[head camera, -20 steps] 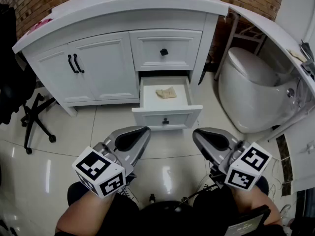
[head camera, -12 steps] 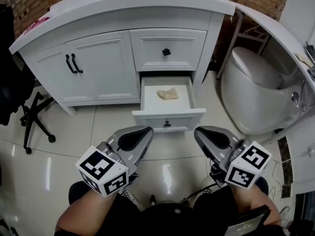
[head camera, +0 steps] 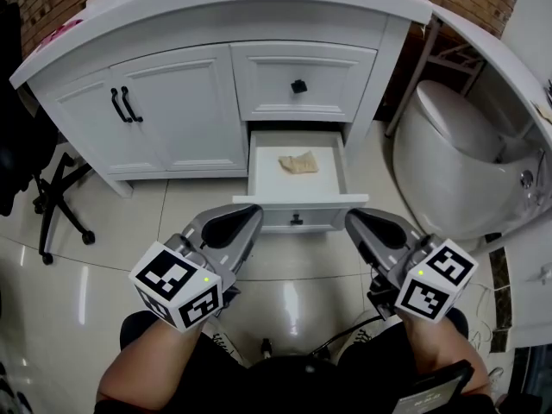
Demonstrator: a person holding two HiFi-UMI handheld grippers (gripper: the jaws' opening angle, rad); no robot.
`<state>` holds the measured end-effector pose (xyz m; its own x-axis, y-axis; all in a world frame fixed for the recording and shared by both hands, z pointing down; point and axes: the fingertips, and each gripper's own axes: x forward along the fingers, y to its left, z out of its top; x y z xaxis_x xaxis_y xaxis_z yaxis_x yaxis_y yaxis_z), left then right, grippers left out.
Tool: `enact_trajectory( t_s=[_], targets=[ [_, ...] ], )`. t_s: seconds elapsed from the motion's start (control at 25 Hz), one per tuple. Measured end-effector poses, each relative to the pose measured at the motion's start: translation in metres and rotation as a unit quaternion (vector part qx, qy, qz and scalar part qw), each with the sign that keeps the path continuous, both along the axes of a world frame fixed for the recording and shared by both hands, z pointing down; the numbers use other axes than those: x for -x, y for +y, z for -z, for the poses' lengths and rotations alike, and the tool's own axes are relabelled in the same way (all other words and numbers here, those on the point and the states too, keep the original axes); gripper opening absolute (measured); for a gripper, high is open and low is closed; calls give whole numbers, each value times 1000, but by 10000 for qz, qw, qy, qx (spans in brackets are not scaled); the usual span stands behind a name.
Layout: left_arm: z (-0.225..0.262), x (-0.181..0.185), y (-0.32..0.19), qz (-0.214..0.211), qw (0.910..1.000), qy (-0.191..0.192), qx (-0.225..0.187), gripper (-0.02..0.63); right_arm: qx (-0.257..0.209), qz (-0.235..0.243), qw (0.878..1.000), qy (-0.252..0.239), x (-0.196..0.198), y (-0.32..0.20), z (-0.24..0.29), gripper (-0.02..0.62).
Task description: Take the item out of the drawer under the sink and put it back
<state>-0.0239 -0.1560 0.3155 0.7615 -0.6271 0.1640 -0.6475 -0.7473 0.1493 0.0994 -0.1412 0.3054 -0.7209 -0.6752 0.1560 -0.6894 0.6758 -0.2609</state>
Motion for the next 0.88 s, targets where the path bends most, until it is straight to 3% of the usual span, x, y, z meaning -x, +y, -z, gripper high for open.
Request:
enact_trajectory(
  t_s=[0.64, 0.88],
  targets=[
    [-18, -6, -25, -135, 9996, -29, 237, 4, 276, 24, 9995, 157, 5, -22, -17, 3],
    [-15, -6, -20, -168, 9997, -17, 187, 3, 300, 298, 9976, 554, 15, -26, -24, 3]
  ],
)
